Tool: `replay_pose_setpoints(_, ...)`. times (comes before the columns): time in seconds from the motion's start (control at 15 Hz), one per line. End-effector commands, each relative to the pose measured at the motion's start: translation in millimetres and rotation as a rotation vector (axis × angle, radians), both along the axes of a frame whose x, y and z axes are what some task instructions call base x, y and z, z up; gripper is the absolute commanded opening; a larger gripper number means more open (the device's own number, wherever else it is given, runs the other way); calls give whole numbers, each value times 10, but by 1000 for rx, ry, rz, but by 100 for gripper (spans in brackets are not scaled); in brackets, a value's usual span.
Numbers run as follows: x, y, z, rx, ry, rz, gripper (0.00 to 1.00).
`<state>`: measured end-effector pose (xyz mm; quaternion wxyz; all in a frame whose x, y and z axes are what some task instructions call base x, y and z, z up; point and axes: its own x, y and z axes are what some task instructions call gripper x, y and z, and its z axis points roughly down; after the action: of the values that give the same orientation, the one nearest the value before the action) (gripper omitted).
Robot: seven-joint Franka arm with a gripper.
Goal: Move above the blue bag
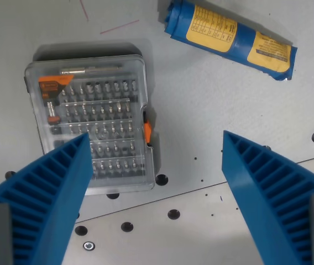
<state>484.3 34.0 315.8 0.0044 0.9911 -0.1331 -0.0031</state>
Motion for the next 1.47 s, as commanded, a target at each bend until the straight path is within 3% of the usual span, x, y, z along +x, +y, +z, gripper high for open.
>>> replay_pose_setpoints(0.07,-1,0,13,0,-3,0,100)
replay_pose_setpoints(0.73,6,-24,-28,-4,-5,98,100)
replay_pose_setpoints(1.47,62,-191,-300,-30,-25,428,100)
